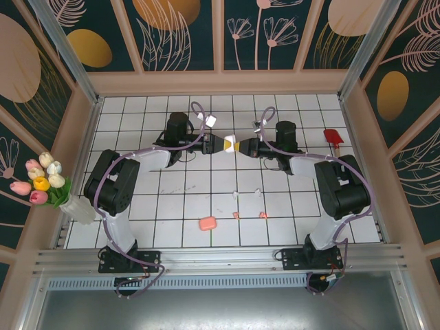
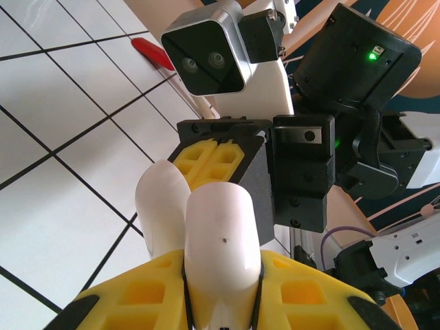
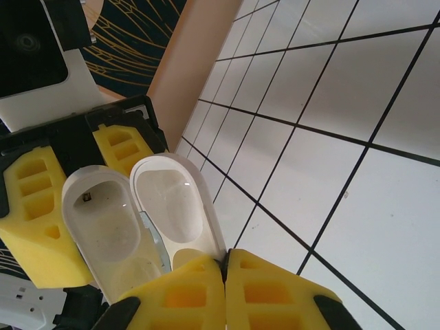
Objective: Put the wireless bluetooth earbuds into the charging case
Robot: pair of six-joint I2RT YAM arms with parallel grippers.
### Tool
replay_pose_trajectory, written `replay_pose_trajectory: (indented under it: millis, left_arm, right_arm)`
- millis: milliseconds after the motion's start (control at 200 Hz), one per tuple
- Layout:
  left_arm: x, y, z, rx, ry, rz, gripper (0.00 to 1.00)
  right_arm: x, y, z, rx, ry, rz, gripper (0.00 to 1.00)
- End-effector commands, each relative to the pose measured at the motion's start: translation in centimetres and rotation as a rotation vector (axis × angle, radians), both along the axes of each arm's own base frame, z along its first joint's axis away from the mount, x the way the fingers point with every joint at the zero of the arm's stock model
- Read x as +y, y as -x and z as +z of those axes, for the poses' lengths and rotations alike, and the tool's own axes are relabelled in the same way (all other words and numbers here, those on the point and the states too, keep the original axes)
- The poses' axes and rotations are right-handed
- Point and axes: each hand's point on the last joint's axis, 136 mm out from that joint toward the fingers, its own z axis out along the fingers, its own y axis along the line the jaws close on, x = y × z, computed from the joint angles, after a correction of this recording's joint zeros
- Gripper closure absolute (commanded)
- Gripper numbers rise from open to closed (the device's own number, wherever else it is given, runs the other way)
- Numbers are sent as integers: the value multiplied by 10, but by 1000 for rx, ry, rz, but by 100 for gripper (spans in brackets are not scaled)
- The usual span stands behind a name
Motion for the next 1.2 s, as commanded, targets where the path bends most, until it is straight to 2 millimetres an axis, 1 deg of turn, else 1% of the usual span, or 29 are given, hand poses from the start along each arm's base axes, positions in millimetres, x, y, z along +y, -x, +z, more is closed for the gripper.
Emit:
replay_pose_trajectory:
  millis: [0, 75, 220, 285, 465, 616, 656, 671, 711, 786, 811, 876, 996, 1116, 1156, 1191]
  left_arm:
    - [-3, 0, 26, -91, 40, -13, 80]
    - [-3, -1, 25, -91, 35, -6, 73]
    - [-2, -5, 23, -100, 21, 29, 53]
    - [0, -8, 25, -118, 17, 59, 44]
    - [3, -14, 30, -148, 5, 102, 34]
    - [10, -19, 36, -185, -55, 125, 26]
    - [13, -21, 35, -192, -84, 130, 22]
    - [14, -22, 36, -199, -93, 132, 18]
    - [18, -24, 36, -204, -122, 137, 12]
    - [25, -31, 37, -223, -180, 148, 7]
    - [27, -33, 37, -225, -199, 153, 2]
    - [33, -40, 37, -244, -259, 167, 1]
    - [43, -55, 32, -258, -394, 206, 2]
    - [59, -74, 27, -286, -521, 300, 1]
    - [62, -75, 26, -321, -541, 304, 1]
    - [63, -74, 29, -367, -546, 290, 2]
  right_arm:
    - [10, -1, 19, -58, -17, 39, 98]
    - [9, -3, 21, -66, -9, 29, 100]
    - [6, -8, 20, -71, 36, -9, 100]
    - [3, -10, 20, -77, 63, -26, 100]
    - [-3, -19, 17, -89, 132, -78, 100]
    - [-10, -28, 13, -102, 208, -109, 100]
    - [-11, -30, 12, -107, 230, -111, 100]
    - [-11, -31, 12, -109, 238, -112, 100]
    - [-13, -34, 11, -115, 261, -114, 100]
    - [-17, -40, 6, -129, 322, -112, 100]
    - [-18, -43, 5, -138, 346, -111, 100]
    - [-22, -48, -2, -155, 416, -104, 100]
    - [-27, -57, -7, -195, 513, -87, 100]
    - [-33, -65, -9, -237, 587, -79, 100]
    - [-35, -67, -10, -252, 608, -74, 100]
    - [-36, -70, -11, -265, 625, -72, 100]
